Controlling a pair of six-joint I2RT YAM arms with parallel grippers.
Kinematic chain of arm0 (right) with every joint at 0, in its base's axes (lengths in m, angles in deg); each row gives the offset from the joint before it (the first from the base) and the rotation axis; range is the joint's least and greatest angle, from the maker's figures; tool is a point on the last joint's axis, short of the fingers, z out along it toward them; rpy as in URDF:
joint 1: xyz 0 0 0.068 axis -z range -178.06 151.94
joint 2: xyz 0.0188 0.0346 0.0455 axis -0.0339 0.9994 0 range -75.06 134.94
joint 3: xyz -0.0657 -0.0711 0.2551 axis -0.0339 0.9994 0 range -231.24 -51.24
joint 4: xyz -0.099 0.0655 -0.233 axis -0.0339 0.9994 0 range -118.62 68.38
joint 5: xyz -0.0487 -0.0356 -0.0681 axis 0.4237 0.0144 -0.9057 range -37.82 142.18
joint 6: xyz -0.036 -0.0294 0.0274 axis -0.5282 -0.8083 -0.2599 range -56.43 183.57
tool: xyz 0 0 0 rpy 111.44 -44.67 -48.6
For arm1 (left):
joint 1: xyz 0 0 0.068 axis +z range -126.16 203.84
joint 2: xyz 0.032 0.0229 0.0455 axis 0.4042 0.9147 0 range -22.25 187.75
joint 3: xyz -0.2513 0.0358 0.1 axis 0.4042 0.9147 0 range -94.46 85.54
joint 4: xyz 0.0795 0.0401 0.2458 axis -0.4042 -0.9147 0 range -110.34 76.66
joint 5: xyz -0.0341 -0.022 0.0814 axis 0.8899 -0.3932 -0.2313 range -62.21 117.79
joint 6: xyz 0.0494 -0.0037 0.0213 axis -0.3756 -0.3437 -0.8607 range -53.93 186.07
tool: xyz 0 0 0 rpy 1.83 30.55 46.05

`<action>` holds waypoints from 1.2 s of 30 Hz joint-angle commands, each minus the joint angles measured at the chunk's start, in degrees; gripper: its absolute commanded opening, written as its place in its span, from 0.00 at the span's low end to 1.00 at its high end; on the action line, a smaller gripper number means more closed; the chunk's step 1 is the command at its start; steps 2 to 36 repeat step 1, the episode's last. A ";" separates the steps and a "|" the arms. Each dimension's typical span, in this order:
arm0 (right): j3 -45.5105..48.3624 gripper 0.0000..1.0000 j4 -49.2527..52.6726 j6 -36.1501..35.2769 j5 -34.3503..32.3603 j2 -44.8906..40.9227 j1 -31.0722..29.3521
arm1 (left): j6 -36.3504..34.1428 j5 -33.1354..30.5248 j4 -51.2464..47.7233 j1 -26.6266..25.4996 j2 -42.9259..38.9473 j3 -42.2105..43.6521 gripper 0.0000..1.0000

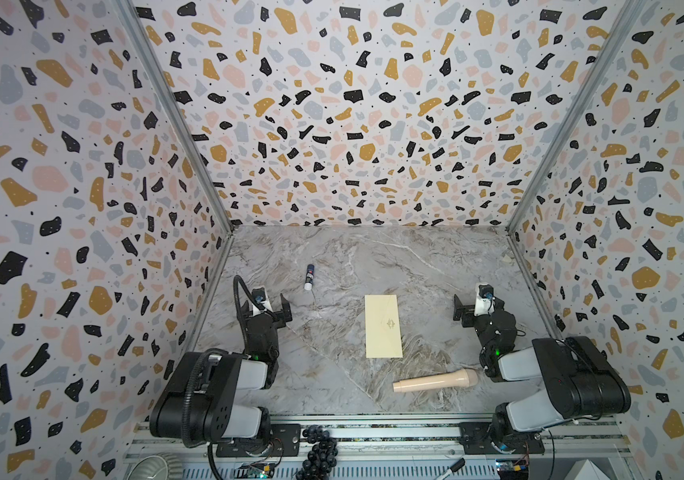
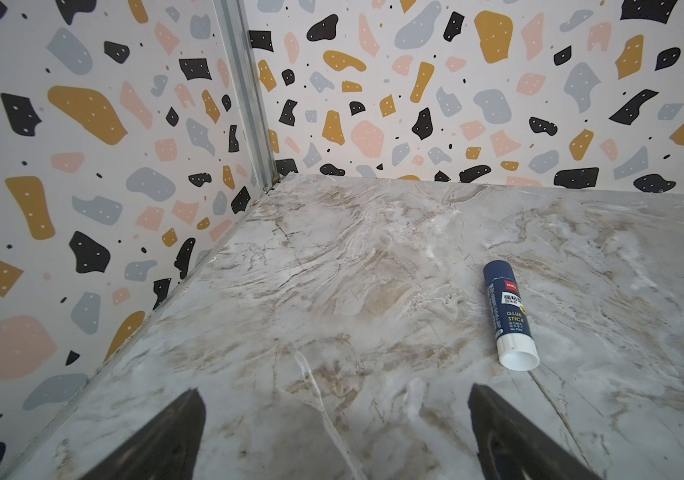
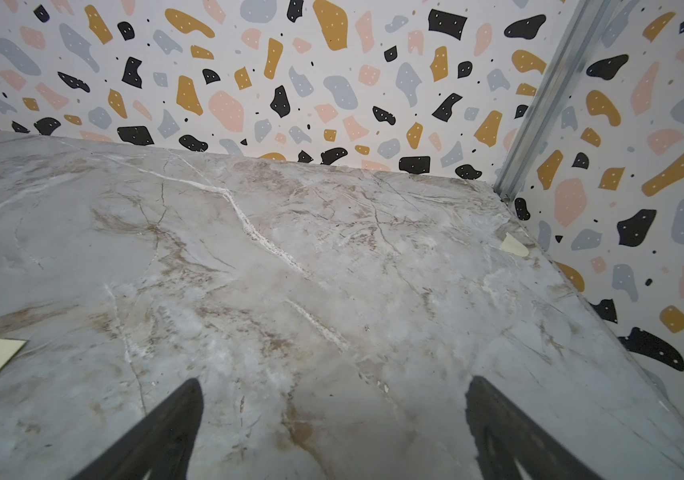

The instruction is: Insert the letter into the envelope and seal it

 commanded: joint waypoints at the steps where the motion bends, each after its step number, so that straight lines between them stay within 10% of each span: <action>1: -1.38 0.99 -0.29 0.57 -0.20 -0.19 0.19 | -0.92 0.33 2.36 0.16 -0.36 -0.66 1.00; 36: -1.38 0.99 -0.29 0.57 -0.20 -0.19 0.19 | -0.92 0.33 2.36 0.16 -0.36 -0.66 1.00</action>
